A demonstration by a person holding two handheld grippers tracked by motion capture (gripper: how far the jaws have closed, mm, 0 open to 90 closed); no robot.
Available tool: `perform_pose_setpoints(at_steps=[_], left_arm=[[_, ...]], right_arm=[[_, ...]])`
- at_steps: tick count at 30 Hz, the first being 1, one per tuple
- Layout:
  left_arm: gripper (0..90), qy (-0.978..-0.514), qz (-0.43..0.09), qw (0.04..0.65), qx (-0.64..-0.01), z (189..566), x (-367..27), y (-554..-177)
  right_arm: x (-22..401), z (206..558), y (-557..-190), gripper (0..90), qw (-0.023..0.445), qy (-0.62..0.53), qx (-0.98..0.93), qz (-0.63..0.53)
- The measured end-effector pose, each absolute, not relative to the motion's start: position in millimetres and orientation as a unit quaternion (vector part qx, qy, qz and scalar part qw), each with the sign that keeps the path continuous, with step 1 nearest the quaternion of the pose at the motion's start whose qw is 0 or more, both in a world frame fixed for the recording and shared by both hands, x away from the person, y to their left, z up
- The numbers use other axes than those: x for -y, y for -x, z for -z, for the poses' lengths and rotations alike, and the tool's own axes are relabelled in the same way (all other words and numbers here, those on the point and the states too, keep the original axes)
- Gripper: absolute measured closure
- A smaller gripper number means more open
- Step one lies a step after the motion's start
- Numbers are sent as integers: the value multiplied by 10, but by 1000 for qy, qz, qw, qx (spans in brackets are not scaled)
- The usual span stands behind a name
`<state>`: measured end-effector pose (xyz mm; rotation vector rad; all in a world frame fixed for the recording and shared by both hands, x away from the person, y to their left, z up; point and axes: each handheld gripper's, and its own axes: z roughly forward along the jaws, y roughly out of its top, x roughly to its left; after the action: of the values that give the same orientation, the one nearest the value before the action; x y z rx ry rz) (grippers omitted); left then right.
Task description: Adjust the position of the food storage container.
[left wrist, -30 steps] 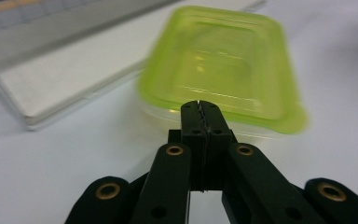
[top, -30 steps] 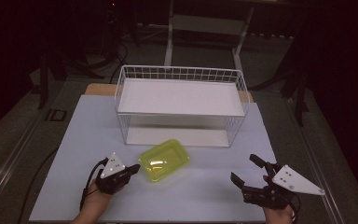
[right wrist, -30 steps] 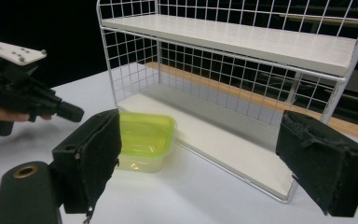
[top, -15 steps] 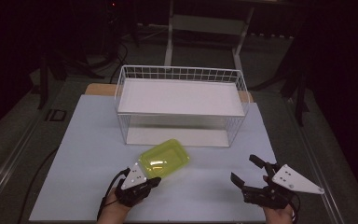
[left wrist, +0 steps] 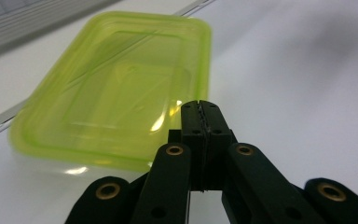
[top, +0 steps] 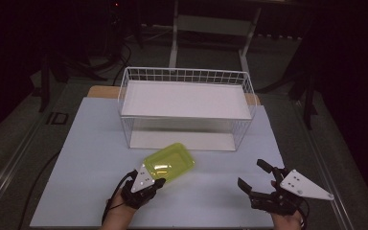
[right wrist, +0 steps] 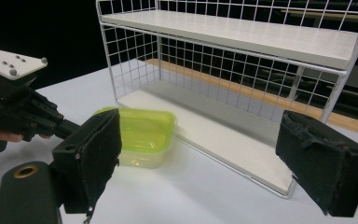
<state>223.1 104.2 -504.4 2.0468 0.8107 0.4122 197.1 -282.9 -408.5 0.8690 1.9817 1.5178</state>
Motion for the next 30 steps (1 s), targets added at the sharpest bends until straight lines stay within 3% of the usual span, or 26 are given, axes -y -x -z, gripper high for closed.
perform_pose_setpoints(at_steps=[13, 22, 30], left_arm=[[900, -821, -133, 443, -334, 5038, -960, -2196], [900, -829, -157, 428, -325, 5037, -982, -2186], [900, -817, -174, 417, -358, 5046, -1177, -2284]], right_arm=[[2834, 4091, -1972, 142, 244, -319, -726, -557], [2846, 4092, -1975, 142, 243, -320, -725, -559], [2852, 4088, -1977, 142, 242, -322, -724, -560]])
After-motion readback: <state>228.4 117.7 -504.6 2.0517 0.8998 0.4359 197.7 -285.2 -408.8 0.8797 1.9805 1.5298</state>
